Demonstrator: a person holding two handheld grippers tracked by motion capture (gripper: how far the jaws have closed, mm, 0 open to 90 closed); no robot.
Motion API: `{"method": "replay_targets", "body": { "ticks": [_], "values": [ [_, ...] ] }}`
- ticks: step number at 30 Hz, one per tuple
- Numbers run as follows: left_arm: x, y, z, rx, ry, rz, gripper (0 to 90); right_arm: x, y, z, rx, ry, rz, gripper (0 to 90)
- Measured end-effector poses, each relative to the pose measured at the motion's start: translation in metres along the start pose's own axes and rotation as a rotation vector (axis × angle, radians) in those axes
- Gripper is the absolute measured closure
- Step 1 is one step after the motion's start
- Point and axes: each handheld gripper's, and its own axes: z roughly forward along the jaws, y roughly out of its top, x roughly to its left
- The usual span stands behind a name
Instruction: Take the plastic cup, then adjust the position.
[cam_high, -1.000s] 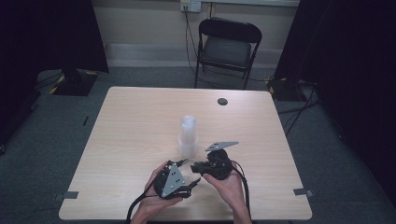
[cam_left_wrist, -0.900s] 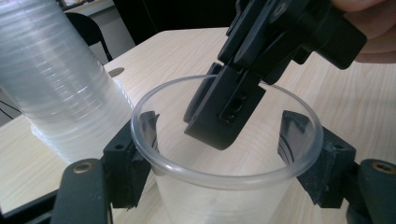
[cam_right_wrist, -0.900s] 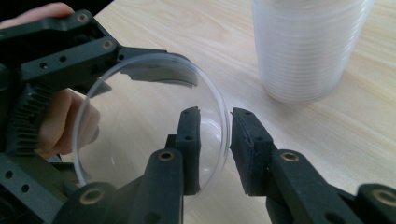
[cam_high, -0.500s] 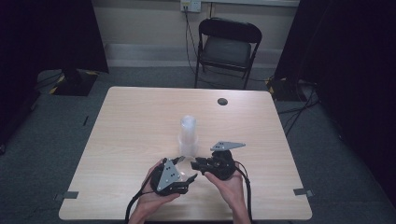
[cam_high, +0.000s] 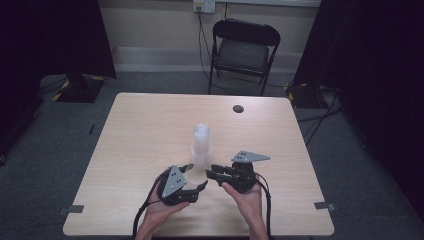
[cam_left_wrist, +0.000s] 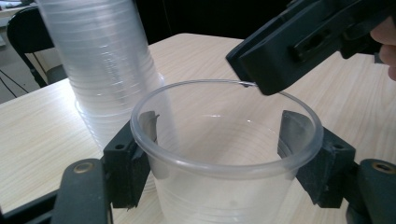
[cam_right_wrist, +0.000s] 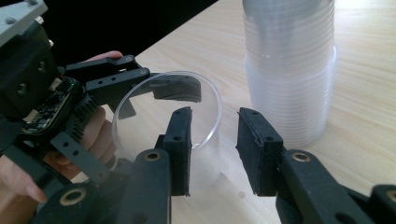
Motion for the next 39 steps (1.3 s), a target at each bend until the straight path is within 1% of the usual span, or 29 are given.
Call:
{"method": "replay_targets", "body": {
  "ticks": [3,5,6,8,11,14,15,16,17,18,20,22,23,25,26,27,28,29,30,31,32,34,36,37,38,39],
  "values": [
    [0.004,0.000,-0.001,-0.002,0.004,-0.022,28.8,-0.001,0.000,-0.002,-0.023,-0.003,0.001,65.2],
    [0.007,0.000,-0.002,-0.012,0.010,-0.038,28.9,-0.001,0.001,-0.004,-0.035,-0.007,0.006,65.0],
    [0.009,0.001,-0.003,-0.012,0.012,-0.040,28.9,-0.002,0.001,-0.005,-0.043,-0.005,0.005,65.0],
    [0.012,0.000,-0.004,-0.026,0.017,-0.055,28.9,-0.002,0.001,-0.006,-0.046,-0.006,0.004,64.5],
    [0.017,0.001,-0.006,-0.031,0.035,-0.069,28.9,-0.003,-0.001,-0.008,-0.051,-0.010,0.000,63.6],
    [0.021,0.002,-0.008,-0.036,0.053,-0.079,28.9,-0.004,-0.005,-0.009,-0.053,-0.011,0.004,62.6],
    [0.023,0.002,-0.009,-0.040,0.055,-0.081,28.9,-0.004,-0.006,-0.009,-0.053,-0.015,0.005,62.3],
    [0.027,0.003,-0.011,-0.043,0.066,-0.091,28.9,-0.005,-0.008,-0.009,-0.055,-0.017,0.007,61.9],
    [0.027,0.003,-0.011,-0.043,0.066,-0.091,28.9,-0.005,-0.010,-0.009,-0.059,-0.019,0.008,61.0],
    [0.032,0.004,-0.014,-0.049,0.079,-0.104,29.0,-0.006,-0.012,-0.009,-0.061,-0.025,0.008,59.9],
    [0.037,0.004,-0.015,-0.049,0.095,-0.119,29.1,-0.007,-0.015,-0.008,-0.060,-0.034,0.014,56.9],
    [0.040,0.004,-0.016,-0.049,0.097,-0.125,29.2,-0.008,-0.018,-0.009,-0.066,-0.042,0.016,54.9],
    [0.044,0.004,-0.018,-0.052,0.111,-0.137,29.2,-0.008,-0.020,-0.010,-0.065,-0.050,0.009,53.6],
    [0.046,0.004,-0.019,-0.050,0.117,-0.145,29.2,-0.009,-0.021,-0.011,-0.065,-0.059,0.009,52.3],
    [0.050,0.004,-0.020,-0.055,0.127,-0.155,29.2,-0.010,-0.024,-0.012,-0.072,-0.064,0.021,51.3],
    [0.050,0.004,-0.020,-0.055,0.127,-0.155,29.3,-0.011,-0.026,-0.013,-0.072,-0.065,0.027,51.0],
    [0.052,0.004,-0.021,-0.058,0.137,-0.163,29.3,-0.011,-0.026,-0.013,-0.072,-0.065,0.027,51.0],
    [0.056,0.004,-0.022,-0.069,0.135,-0.176,29.4,-0.013,-0.028,-0.014,-0.068,-0.073,0.030,50.5],
    [0.057,0.004,-0.023,-0.063,0.147,-0.177,29.4,-0.013,-0.029,-0.015,-0.067,-0.075,0.031,50.4],
    [0.060,0.004,-0.023,-0.061,0.147,-0.175,29.4,-0.014,-0.030,-0.016,-0.066,-0.077,0.032,50.4],
    [0.061,0.005,-0.023,-0.063,0.153,-0.186,29.4,-0.014,-0.031,-0.017,-0.068,-0.081,0.033,50.4],
    [0.063,0.007,-0.023,-0.066,0.163,-0.186,29.4,-0.015,-0.033,-0.018,-0.069,-0.083,0.040,50.3],
    [0.066,0.009,-0.023,-0.066,0.165,-0.186,29.4,-0.017,-0.034,-0.020,-0.071,-0.089,0.042,50.3],
    [0.068,0.010,-0.022,-0.062,0.169,-0.180,29.4,-0.017,-0.035,-0.020,-0.071,-0.089,0.043,50.3],
    [0.070,0.011,-0.022,-0.070,0.173,-0.175,29.3,-0.018,-0.036,-0.021,-0.072,-0.094,0.042,50.3],
    [0.071,0.011,-0.022,-0.076,0.172,-0.190,29.4,-0.018,-0.036,-0.022,-0.075,-0.097,0.044,50.3]
  ]
}}
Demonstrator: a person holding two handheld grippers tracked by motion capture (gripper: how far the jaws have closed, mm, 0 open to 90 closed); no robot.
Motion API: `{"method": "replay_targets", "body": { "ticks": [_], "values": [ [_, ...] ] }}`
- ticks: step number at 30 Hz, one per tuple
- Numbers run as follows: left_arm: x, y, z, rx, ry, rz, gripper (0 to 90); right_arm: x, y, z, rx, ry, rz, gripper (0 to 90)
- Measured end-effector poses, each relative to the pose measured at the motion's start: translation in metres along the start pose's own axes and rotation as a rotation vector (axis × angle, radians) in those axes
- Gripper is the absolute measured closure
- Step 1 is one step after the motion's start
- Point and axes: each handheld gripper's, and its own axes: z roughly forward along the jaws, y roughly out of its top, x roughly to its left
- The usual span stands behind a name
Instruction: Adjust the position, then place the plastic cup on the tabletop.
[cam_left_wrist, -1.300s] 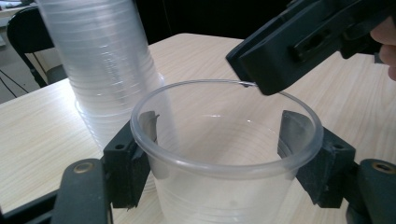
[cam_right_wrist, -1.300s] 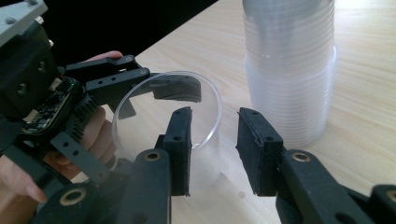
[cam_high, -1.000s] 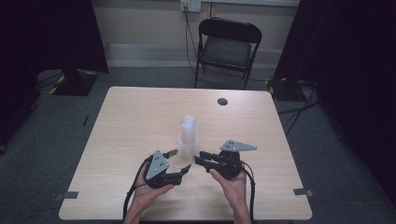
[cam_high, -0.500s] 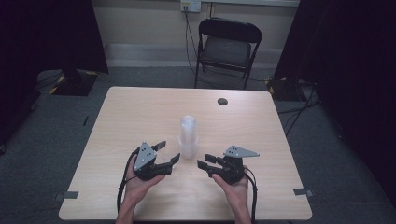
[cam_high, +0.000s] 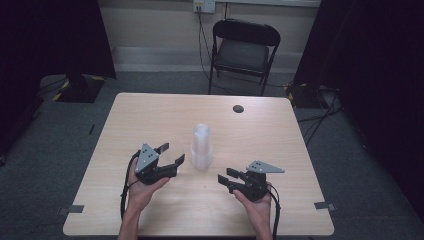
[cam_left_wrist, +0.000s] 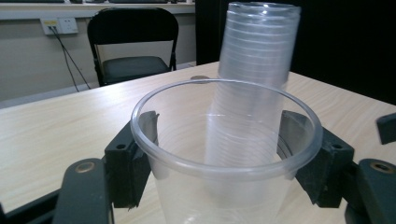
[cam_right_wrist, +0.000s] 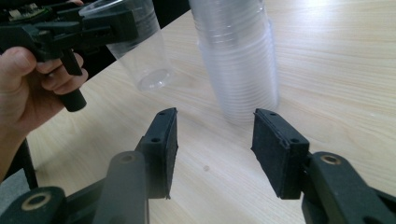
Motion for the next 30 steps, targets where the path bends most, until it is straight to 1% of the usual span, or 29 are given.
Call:
{"method": "replay_targets", "body": {
  "ticks": [1,3,4,6,7,8,10,11,12,13,16,18,19,21,22,24,26,27,29,30],
  "values": [
    [0.002,0.001,0.001,0.005,0.000,-0.011,29.4,-0.001,-0.001,-0.001,0.001,0.001,0.001,50.3],
    [0.004,0.002,0.003,0.010,0.012,-0.003,29.4,-0.002,-0.002,-0.002,0.001,-0.002,0.003,50.0],
    [0.005,0.003,0.004,0.012,0.008,-0.010,29.4,-0.002,-0.002,-0.002,0.002,-0.002,0.003,49.9],
    [0.008,0.005,0.006,0.023,0.013,0.001,29.4,-0.003,-0.003,-0.003,0.003,-0.005,0.003,49.6],
    [0.009,0.006,0.007,0.027,0.019,0.000,29.3,-0.004,-0.003,-0.003,0.003,-0.007,0.003,49.5],
    [0.010,0.007,0.008,0.023,0.021,0.005,29.4,-0.004,-0.004,-0.002,0.003,-0.008,0.005,49.5],
    [0.014,0.009,0.009,0.022,0.023,-0.008,29.3,-0.005,-0.004,-0.002,0.006,-0.010,0.008,49.3],
    [0.016,0.011,0.009,0.020,0.027,-0.005,29.3,-0.005,-0.004,-0.002,0.008,-0.013,0.009,49.1],
    [0.018,0.012,0.010,0.021,0.027,-0.012,29.4,-0.005,-0.004,-0.001,0.007,-0.013,0.009,48.8],
    [0.018,0.012,0.010,0.021,0.027,-0.012,29.3,-0.005,-0.004,-0.001,0.007,-0.013,0.009,48.8],
    [0.026,0.017,0.013,0.018,0.039,-0.014,29.3,-0.005,-0.005,0.000,0.003,-0.015,0.006,48.3],
    [0.029,0.018,0.014,-0.001,0.035,-0.020,29.4,-0.005,-0.005,0.000,0.006,-0.015,0.003,48.0],
    [0.031,0.019,0.015,0.011,0.034,-0.024,29.4,-0.005,-0.006,0.000,0.004,-0.013,0.003,48.0],
    [0.036,0.020,0.019,0.016,0.055,-0.037,29.4,-0.005,-0.006,-0.001,0.008,-0.012,0.004,48.0],
    [0.037,0.020,0.020,0.017,0.049,-0.045,29.4,-0.004,-0.007,-0.001,0.011,-0.014,0.002,47.9],
    [0.040,0.021,0.023,0.017,0.050,-0.048,29.4,-0.005,-0.007,-0.002,0.014,-0.013,0.001,48.0],
    [0.041,0.022,0.025,0.016,0.055,-0.042,29.4,-0.006,-0.007,-0.002,0.015,-0.011,0.002,47.9],
    [0.044,0.021,0.028,-0.001,0.064,-0.043,29.4,-0.006,-0.008,-0.001,0.015,-0.010,0.001,48.0],
    [0.046,0.021,0.030,0.002,0.069,-0.044,29.4,-0.006,-0.009,-0.001,0.016,-0.007,0.001,47.9],
    [0.050,0.020,0.034,0.030,0.083,-0.039,29.4,-0.006,-0.009,0.000,0.018,-0.005,0.003,48.0]
  ]
}}
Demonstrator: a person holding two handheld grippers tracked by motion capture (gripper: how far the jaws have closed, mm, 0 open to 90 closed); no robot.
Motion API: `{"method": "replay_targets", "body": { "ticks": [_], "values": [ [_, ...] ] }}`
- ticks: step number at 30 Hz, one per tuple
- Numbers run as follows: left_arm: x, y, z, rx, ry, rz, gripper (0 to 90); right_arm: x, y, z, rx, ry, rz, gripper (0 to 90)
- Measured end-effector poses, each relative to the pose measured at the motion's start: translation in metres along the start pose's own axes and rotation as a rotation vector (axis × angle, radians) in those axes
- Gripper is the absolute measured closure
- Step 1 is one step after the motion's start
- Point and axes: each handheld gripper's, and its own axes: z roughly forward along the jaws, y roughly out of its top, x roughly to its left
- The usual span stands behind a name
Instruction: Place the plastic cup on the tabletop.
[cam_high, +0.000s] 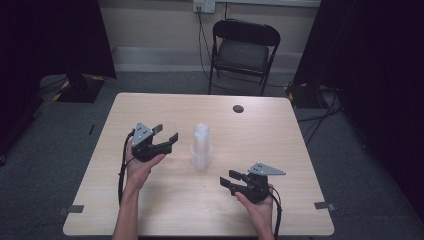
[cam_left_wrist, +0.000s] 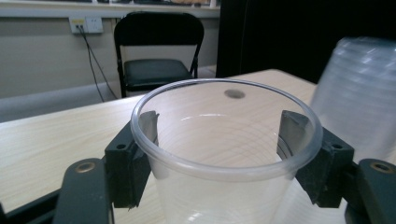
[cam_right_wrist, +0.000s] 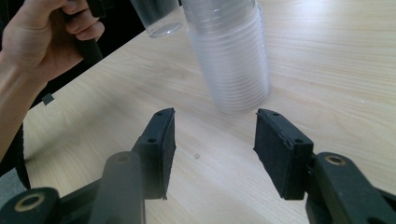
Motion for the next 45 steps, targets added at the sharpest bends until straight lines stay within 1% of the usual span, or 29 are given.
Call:
{"method": "replay_targets", "body": {
  "ticks": [1,2,3,4,6,8,9,13,15,17,21,23,24,25,27,30,31,32,34,39,42,44,45],
  "values": [
    [0.002,0.000,0.002,0.004,0.004,0.005,29.4,0.000,-0.001,0.001,0.004,0.001,-0.002,48.0],
    [0.003,0.000,0.004,0.015,0.014,0.022,29.4,0.000,-0.001,0.001,0.010,0.002,-0.001,47.9],
    [0.003,0.000,0.004,0.015,0.014,0.022,29.4,-0.001,-0.001,0.001,0.012,0.003,-0.001,48.0],
    [0.006,0.000,0.008,0.018,0.039,0.043,29.4,-0.001,-0.001,0.002,0.009,0.004,0.000,48.0],
    [0.007,0.000,0.009,0.017,0.045,0.045,29.4,-0.003,0.000,0.002,0.005,0.005,0.005,48.0],
    [0.011,0.000,0.014,-0.007,0.048,0.038,29.4,-0.004,0.000,0.002,0.003,0.009,0.008,48.0],
    [0.012,-0.001,0.015,-0.008,0.050,0.041,29.4,-0.004,-0.001,0.002,0.002,0.010,0.008,48.0],
    [0.017,-0.006,0.021,0.012,0.065,0.052,29.4,-0.004,-0.003,0.002,-0.002,0.015,0.013,48.0],
    [0.022,-0.010,0.025,0.030,0.075,0.045,29.3,-0.004,-0.004,0.003,0.001,0.016,0.013,48.0],
    [0.026,-0.013,0.027,0.043,0.084,0.026,29.0,-0.004,-0.005,0.004,0.002,0.019,0.017,48.0],
    [0.031,-0.016,0.030,0.039,0.087,0.014,28.9,-0.002,-0.004,0.005,0.008,0.020,0.009,48.0],
    [0.032,-0.017,0.031,0.041,0.089,0.018,28.8,-0.001,-0.004,0.005,0.004,0.023,0.008,48.0],
    [0.034,-0.019,0.032,0.040,0.089,0.009,28.7,0.000,-0.004,0.005,0.004,0.022,0.007,48.0],
    [0.034,-0.019,0.032,0.040,0.089,0.009,28.6,0.000,-0.004,0.005,0.004,0.024,0.007,48.1],
    [0.039,-0.023,0.034,0.058,0.098,0.001,28.6,0.001,-0.004,0.006,0.006,0.026,0.005,48.1],
    [0.043,-0.027,0.037,0.070,0.094,-0.012,28.5,0.003,-0.005,0.008,0.008,0.031,0.002,48.1],
    [0.043,-0.027,0.037,0.070,0.094,-0.012,28.5,0.003,-0.005,0.008,0.008,0.031,0.002,48.1],
    [0.043,-0.030,0.039,0.085,0.096,-0.009,28.4,0.004,-0.005,0.009,0.013,0.033,0.003,48.1],
    [0.043,-0.031,0.041,0.091,0.094,-0.006,28.3,0.004,-0.005,0.009,0.014,0.035,0.001,48.1],
    [0.043,-0.033,0.045,0.098,0.100,0.001,28.0,0.003,-0.005,0.010,0.016,0.035,0.004,48.1],
    [0.043,-0.034,0.045,0.095,0.098,-0.012,27.8,0.002,-0.006,0.010,0.018,0.035,0.007,48.1],
    [0.043,-0.034,0.045,0.100,0.104,-0.003,27.6,0.002,-0.006,0.010,0.020,0.034,0.006,48.1],
    [0.043,-0.034,0.045,0.101,0.102,-0.006,27.6,0.002,-0.006,0.010,0.020,0.033,0.005,48.1]
  ]
}}
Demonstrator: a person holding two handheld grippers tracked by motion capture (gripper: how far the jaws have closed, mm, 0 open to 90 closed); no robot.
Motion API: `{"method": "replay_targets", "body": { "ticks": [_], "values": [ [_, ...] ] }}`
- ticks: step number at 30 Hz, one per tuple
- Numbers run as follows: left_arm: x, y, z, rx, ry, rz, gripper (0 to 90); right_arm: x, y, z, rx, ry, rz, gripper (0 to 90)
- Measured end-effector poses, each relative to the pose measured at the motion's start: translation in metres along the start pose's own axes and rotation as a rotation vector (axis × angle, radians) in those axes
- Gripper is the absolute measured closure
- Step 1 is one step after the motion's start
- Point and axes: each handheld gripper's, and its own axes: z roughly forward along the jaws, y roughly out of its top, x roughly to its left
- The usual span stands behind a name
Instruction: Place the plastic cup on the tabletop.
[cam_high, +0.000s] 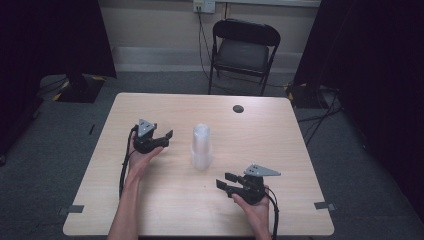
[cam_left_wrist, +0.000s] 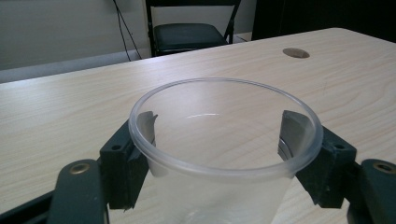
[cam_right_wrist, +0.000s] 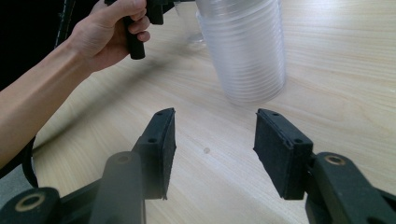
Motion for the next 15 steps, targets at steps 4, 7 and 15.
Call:
{"method": "replay_targets", "body": {
  "ticks": [4,7,15],
  "values": [
    [0.0006,-0.0016,0.0010,0.019,-0.005,0.011,27.6,-0.0002,0.0007,-0.0012,-0.006,0.000,0.002,48.2],
    [-0.0003,-0.0016,0.0009,0.019,-0.003,0.007,27.5,-0.0003,0.0007,-0.0015,-0.008,0.001,0.003,48.2],
    [-0.0009,-0.0029,0.0007,0.038,0.000,-0.004,27.6,-0.0007,0.0002,-0.0011,-0.009,-0.001,0.003,48.2]
  ]
}}
